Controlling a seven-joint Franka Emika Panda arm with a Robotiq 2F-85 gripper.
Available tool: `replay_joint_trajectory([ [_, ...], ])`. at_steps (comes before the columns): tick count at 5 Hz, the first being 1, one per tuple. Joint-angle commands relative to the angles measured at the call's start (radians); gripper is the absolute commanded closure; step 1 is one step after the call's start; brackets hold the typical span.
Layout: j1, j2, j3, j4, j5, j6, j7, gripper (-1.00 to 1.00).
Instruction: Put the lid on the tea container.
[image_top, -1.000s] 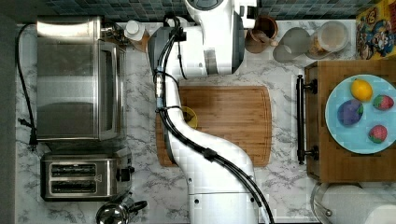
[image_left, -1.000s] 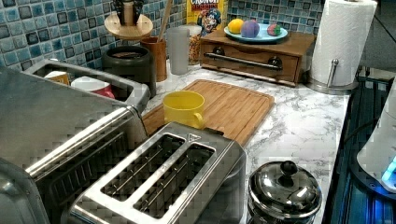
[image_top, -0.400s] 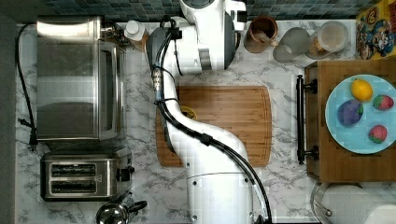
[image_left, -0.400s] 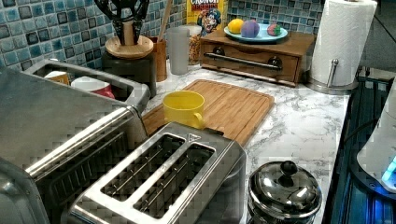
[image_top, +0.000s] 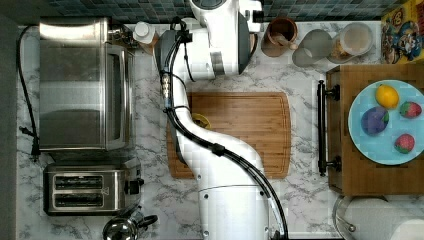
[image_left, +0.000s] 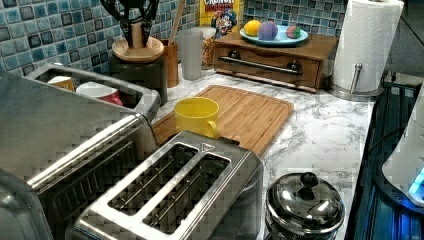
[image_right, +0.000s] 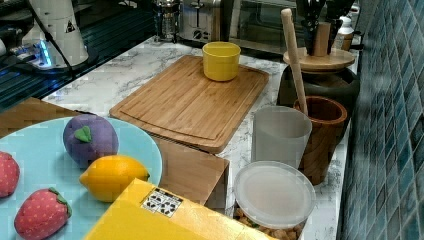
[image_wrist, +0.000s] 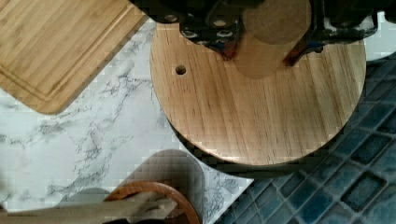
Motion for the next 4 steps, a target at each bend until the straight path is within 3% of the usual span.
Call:
replay_joint_trajectory([
  [1,0.028,-0.056,-0.012,0.097,-0.021,0.081,0.047,1.00],
  [3,0.033,0.002,0.004,0.176,-0.006,-0.002,0.026,1.00],
  [4,0.040,0.009,-0.007,0.182,-0.022,-0.016,0.049,-1.00],
])
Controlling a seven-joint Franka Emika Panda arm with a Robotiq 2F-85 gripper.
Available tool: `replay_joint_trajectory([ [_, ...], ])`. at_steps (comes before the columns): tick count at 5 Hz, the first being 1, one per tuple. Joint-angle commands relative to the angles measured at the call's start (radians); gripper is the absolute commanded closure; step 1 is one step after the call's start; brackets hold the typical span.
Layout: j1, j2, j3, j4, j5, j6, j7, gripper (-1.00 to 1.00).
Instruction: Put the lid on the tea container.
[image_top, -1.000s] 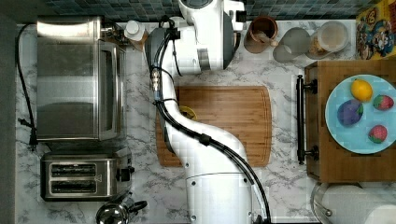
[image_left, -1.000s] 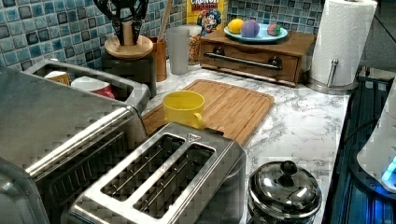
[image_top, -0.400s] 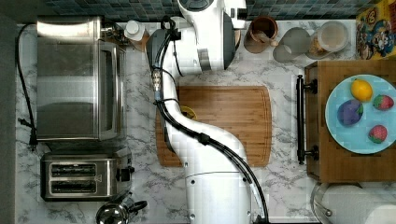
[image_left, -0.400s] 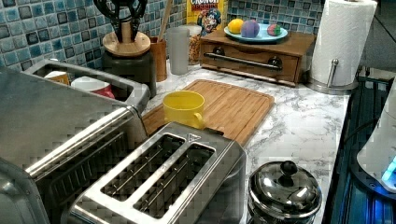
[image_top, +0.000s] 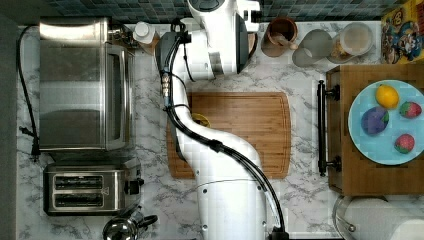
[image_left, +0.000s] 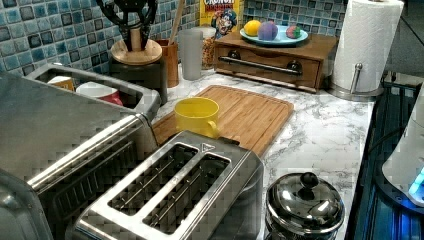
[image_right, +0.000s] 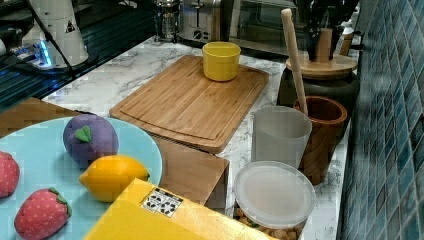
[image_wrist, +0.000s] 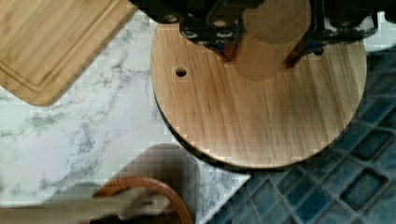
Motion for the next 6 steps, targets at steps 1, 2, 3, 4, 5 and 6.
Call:
replay_joint_trajectory([
  [1,0.024,0.004,-0.003,0.213,0.004,-0.093,0.040,-1.00],
  [2,0.025,-0.026,-0.011,0.155,-0.017,-0.079,0.041,-1.00],
  [3,0.025,-0.026,-0.011,0.155,-0.017,-0.079,0.041,-1.00],
  [4,0.026,-0.026,-0.011,0.155,-0.017,-0.079,0.041,-1.00],
  [5,0.032,-0.026,-0.021,0.155,-0.011,-0.078,0.039,-1.00],
  [6,0.033,-0.026,-0.023,0.155,-0.009,-0.078,0.038,-1.00],
])
